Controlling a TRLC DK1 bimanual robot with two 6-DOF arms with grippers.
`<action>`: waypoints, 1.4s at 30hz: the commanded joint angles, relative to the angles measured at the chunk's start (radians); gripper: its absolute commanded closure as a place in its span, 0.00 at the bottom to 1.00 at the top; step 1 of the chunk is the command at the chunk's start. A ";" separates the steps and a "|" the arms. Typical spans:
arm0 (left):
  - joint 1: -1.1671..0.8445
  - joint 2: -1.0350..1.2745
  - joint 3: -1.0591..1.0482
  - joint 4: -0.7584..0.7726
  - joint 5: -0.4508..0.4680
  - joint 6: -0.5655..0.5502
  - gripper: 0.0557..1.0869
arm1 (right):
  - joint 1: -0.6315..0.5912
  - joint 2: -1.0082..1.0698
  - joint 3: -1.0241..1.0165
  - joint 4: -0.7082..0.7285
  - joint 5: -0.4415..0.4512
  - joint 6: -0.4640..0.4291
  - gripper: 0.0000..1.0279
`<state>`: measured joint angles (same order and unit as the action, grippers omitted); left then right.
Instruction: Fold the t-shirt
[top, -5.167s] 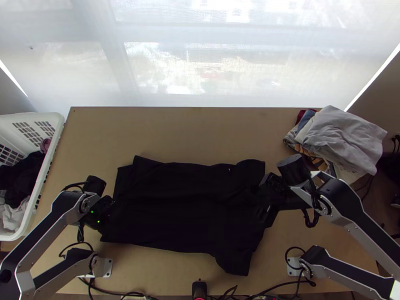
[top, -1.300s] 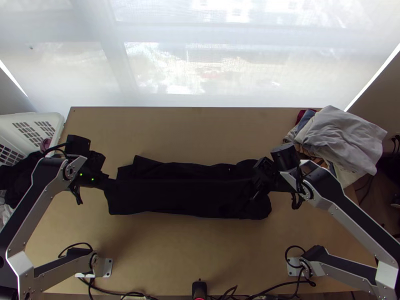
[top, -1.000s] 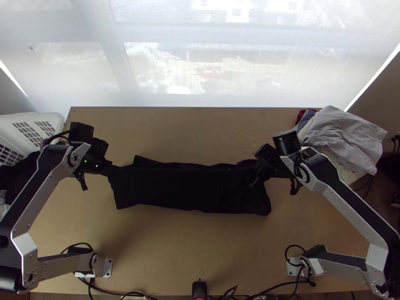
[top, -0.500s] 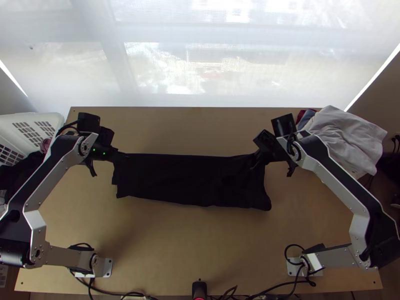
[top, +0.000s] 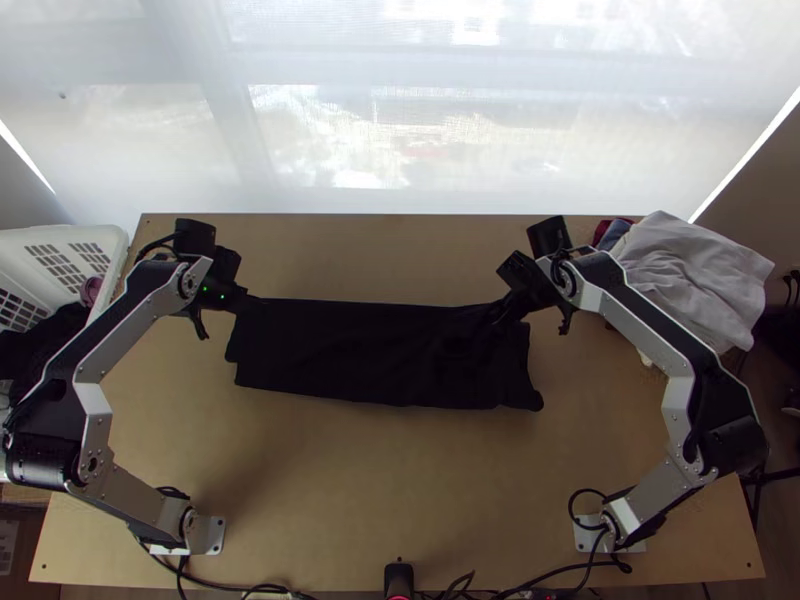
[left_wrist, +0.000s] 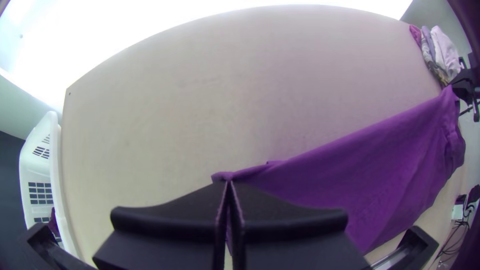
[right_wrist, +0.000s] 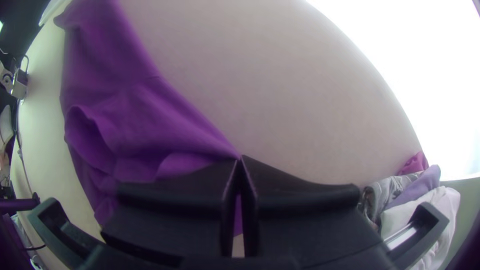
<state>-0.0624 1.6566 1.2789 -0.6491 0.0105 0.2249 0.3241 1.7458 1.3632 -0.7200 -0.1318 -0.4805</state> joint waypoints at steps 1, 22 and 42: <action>-0.011 0.058 0.008 0.026 0.002 -0.001 0.97 | -0.022 0.072 0.013 0.017 0.012 -0.003 0.97; -0.143 -0.150 0.010 -0.052 -0.106 -0.124 0.34 | 0.056 -0.062 0.054 -0.018 0.012 0.069 0.04; -0.214 -0.241 -0.254 0.016 -0.270 -0.170 0.27 | 0.345 -0.141 0.043 -0.099 0.014 0.178 0.04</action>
<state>-0.2749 1.4239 1.1053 -0.6819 -0.2386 0.0597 0.5961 1.6230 1.4635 -0.8150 -0.1196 -0.3176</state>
